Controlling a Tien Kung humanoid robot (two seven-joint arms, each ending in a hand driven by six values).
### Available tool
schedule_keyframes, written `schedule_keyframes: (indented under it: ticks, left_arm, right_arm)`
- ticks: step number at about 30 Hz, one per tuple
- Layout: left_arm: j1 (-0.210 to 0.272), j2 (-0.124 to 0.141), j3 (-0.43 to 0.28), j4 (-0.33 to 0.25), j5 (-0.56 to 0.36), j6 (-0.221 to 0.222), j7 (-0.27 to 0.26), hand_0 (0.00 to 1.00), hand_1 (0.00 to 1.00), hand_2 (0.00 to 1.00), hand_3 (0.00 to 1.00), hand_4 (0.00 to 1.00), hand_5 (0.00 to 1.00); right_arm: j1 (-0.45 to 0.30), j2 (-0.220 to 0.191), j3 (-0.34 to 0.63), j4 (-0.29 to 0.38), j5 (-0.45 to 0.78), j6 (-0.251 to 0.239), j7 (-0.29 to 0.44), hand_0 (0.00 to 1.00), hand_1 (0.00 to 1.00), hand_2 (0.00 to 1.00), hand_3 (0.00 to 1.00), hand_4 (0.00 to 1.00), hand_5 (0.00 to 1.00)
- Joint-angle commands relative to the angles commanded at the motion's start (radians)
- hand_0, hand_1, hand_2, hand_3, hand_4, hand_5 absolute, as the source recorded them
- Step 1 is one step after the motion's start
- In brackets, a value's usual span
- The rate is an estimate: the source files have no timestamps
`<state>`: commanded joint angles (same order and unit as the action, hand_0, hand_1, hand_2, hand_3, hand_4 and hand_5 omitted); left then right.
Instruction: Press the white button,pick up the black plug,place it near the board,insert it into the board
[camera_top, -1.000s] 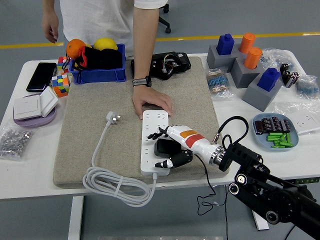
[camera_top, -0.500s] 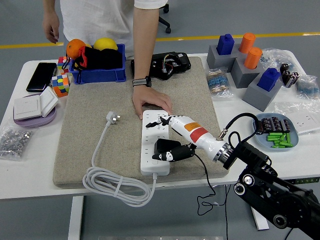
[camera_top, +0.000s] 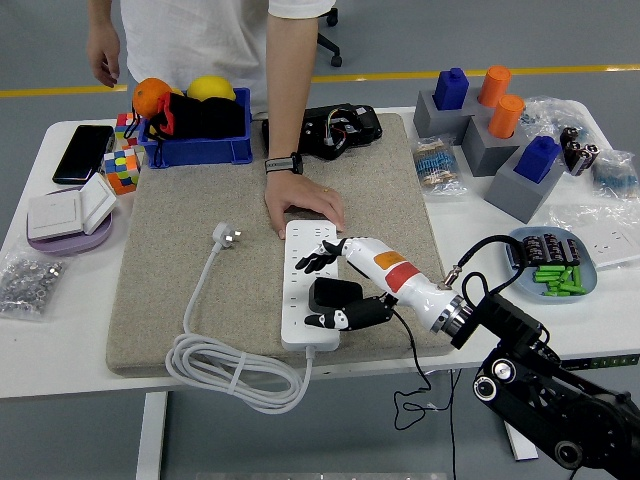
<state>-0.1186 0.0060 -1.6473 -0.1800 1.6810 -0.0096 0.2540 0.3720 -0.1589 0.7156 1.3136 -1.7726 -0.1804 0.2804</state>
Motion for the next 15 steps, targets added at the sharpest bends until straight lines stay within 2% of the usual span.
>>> schedule_keyframes:
  ticks: [15]
  left_arm:
    - [-0.003, 0.0, 0.0, 0.0, -0.003, 0.001, -0.002, 0.467, 0.495, 0.498, 0.572, 0.558, 0.275]
  right_arm:
    - [0.03, 0.015, -0.05, -0.117, -0.001, 0.004, 0.002, 0.55, 0.529, 0.547, 0.579, 0.976, 0.198]
